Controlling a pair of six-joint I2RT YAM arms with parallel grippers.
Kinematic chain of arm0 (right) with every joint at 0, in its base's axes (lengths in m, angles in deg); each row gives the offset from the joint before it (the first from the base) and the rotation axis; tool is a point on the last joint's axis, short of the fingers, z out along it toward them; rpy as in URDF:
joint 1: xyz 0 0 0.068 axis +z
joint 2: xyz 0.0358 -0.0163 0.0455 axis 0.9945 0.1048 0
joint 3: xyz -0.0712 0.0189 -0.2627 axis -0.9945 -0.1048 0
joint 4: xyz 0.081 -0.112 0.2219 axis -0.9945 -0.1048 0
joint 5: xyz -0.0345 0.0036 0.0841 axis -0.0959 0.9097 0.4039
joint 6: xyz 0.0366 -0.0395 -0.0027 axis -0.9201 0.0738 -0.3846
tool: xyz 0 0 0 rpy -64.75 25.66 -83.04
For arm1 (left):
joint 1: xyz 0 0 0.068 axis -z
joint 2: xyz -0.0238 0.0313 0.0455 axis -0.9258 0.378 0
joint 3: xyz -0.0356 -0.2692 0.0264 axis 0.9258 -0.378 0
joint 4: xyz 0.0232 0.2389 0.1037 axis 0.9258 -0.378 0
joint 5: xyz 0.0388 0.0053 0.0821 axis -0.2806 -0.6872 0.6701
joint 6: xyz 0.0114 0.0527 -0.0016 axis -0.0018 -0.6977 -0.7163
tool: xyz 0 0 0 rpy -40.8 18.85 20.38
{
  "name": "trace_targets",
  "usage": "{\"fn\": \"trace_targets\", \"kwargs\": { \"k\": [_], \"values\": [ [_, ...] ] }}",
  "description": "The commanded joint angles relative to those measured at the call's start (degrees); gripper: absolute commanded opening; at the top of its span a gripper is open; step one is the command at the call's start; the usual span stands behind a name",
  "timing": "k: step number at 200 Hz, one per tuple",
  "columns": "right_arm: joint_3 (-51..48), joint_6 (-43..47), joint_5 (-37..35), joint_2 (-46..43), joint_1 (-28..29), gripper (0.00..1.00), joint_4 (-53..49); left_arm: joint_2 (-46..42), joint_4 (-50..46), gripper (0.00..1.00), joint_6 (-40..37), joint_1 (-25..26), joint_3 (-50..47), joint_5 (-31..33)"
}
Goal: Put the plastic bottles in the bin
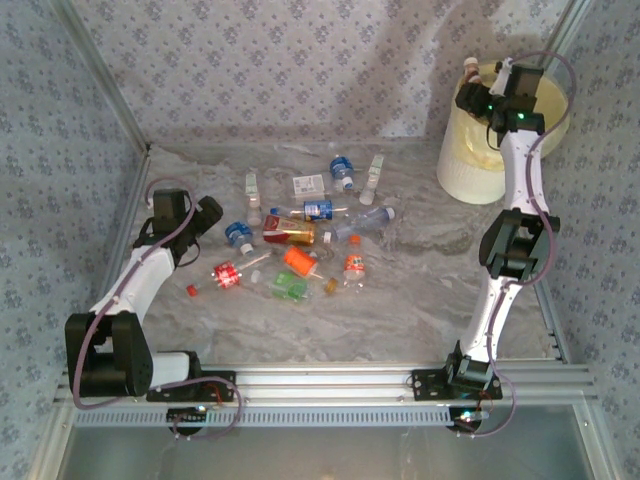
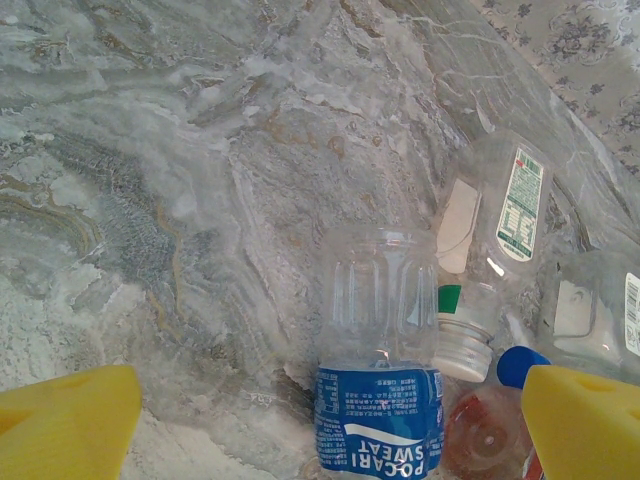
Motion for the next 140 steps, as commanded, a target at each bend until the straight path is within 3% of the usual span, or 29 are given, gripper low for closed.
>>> {"fn": "trace_targets", "kwargs": {
  "k": [1,43,89,140],
  "values": [
    [-0.01,-1.27,4.09,-4.71,-0.1,0.7,-0.78,-0.74,-0.59,0.98,-0.77,-0.23,0.58,0.81],
    [-1.95,-1.97,6.87,-6.84,-0.08,0.74,-0.84,-1.7,-1.05,0.98,-1.08,-0.25,0.35,1.55],
    [-3.86,-2.98,-6.23,-9.17,-0.22,0.79,-2.08,-2.24,-1.75,0.98,-1.52,-0.25,0.19,2.28],
    [-11.15,-2.37,-6.47,-18.09,0.84,0.85,-0.34,-3.57,-9.48,0.98,-0.21,-0.24,2.5,2.55]
  ]
}}
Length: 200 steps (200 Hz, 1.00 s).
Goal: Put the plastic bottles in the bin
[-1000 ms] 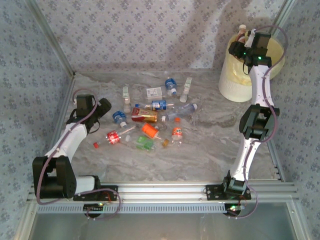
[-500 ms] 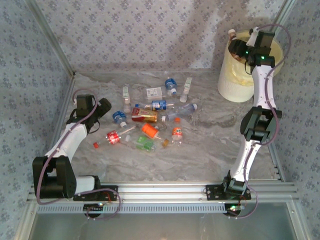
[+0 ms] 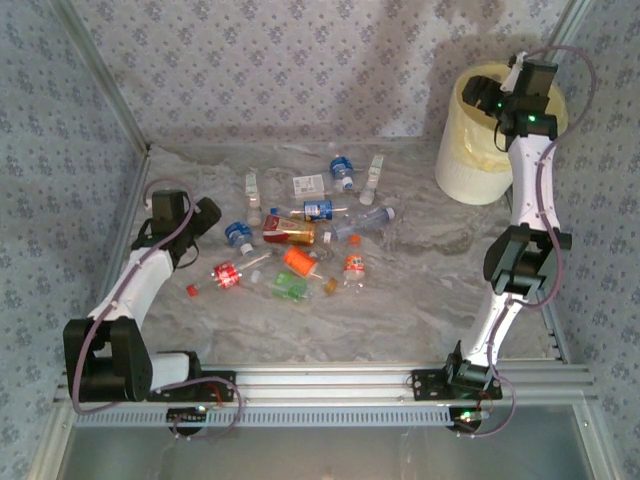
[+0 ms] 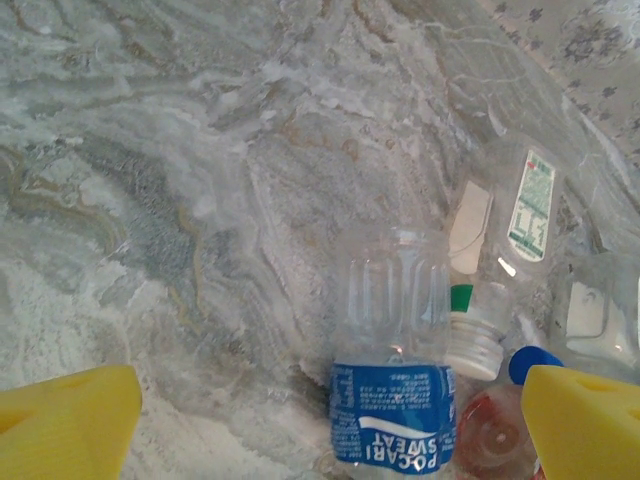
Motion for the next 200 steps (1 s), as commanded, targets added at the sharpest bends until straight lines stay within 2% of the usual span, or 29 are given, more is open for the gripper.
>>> {"fn": "trace_targets", "kwargs": {
  "k": [1,24,38,106,139,162,200],
  "values": [
    [-3.35,-0.25,-1.66,-7.08,0.76,0.85,0.35,-1.97,-6.89,0.98,0.32,-0.24,2.54,0.99],
    [-12.39,-0.83,-1.52,-15.08,2.33,0.9,3.12,-4.34,-13.15,0.98,1.47,-0.25,3.6,0.68],
    [-19.9,-1.45,-1.62,-21.02,3.78,1.0,6.72,-6.16,-16.82,0.98,2.67,-0.22,3.88,0.97],
    [-52.43,-2.84,0.62,-42.1,12.25,1.0,25.16,-11.85,-29.42,0.98,10.08,-0.25,4.36,0.61],
    [-68.08,-2.79,-1.0,-48.61,14.75,1.0,38.04,-9.57,-34.85,0.98,19.17,-0.22,3.79,0.74],
    [-71.95,-2.88,-2.45,-50.6,14.9,1.0,41.66,-6.39,-38.35,0.98,26.46,-0.22,4.21,-2.05],
    [-70.91,0.13,-1.57,-50.77,15.44,1.0,38.57,-6.2,-38.01,0.98,37.91,-0.24,1.72,-7.06]
  ]
}}
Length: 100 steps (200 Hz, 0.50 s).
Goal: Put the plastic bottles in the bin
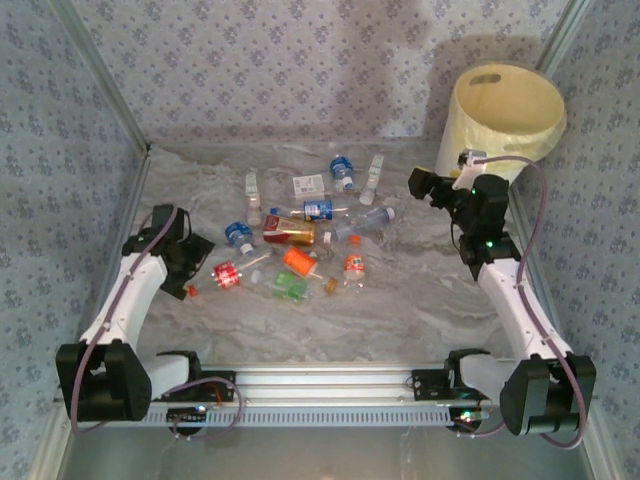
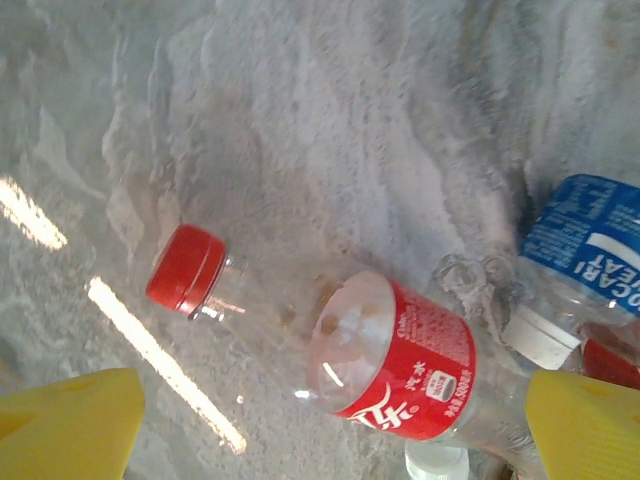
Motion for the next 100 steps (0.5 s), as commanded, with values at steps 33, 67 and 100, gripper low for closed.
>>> {"fn": "trace_targets", "kwargs": {
  "k": [33,67,100],
  "values": [
    [1.11,3.88,-1.11,-1.52,1.4,1.0,2.42,-2.62,6.22,0.98,23.78,-0.2,-7.35,-9.93],
    [1.28,5.05,-1.46,-1.48,2.03,1.0,1.11,-2.0,9.48,0.98,29.3,-0.09,-9.57,-10.94],
    [1.44,5.61,-1.9,-1.5,2.62,1.0,0.3,-1.3,16.75,0.98,35.5,0.25,-14.49,-11.04]
  ]
}}
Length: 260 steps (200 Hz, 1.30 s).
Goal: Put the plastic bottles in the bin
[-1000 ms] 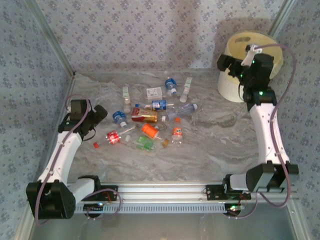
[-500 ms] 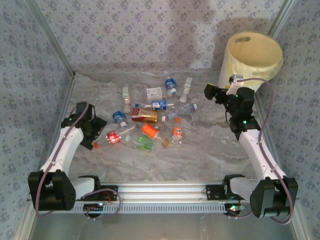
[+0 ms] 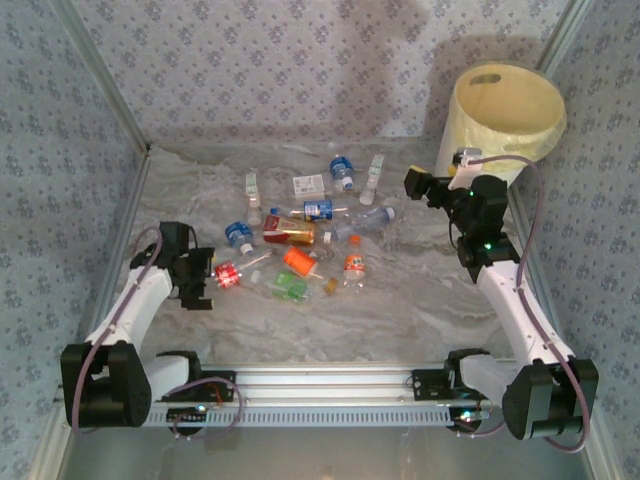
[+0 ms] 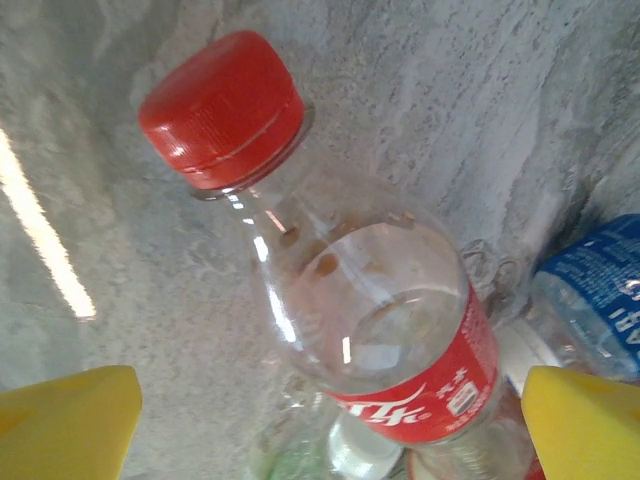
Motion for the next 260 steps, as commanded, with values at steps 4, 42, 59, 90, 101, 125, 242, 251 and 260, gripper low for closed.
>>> {"fn": "trace_targets", "kwargs": {
  "k": [4,42,59,90,101,125,242,251,260],
  "values": [
    [1.43,1.61,-1.31,-0.66,0.74,1.0,-0.4,0.43,8.3,0.98,8.58,0.2,-4.63,-1.57],
    [2.23,1.99,-1.36,-0.35,1.61,1.0,-1.09,2.2,13.73,0.94,10.3,0.38,-6.24,-0.23],
    [2.31,2.56,-1.67,-0.39,2.04,1.0,-1.66,3.03,15.64,0.93,10.57,0.57,-6.95,0.52],
    [2.69,4.08,-2.83,-0.29,2.67,1.0,-3.36,5.0,19.58,0.84,11.92,1.05,-9.14,0.96],
    [2.91,4.41,-2.92,-0.29,2.98,1.0,-3.83,5.38,21.16,0.8,12.03,1.15,-9.93,1.27],
    [3.3,5.21,-3.3,-0.21,3.62,1.0,-4.68,5.12,22.71,0.74,10.52,1.16,-10.79,4.04],
    [3.89,6.6,-5.75,1.44,5.65,1.0,-4.68,-5.64,19.95,0.52,-4.39,1.21,-8.24,9.79],
    [3.76,5.79,-6.24,1.63,5.82,1.0,-4.15,-7.43,19.07,0.52,-5.46,1.24,-7.02,10.06],
    [3.68,4.82,-7.22,1.8,6.1,1.0,-3.8,-9.05,18.81,0.51,-6.18,1.16,-5.98,10.07]
  ]
}}
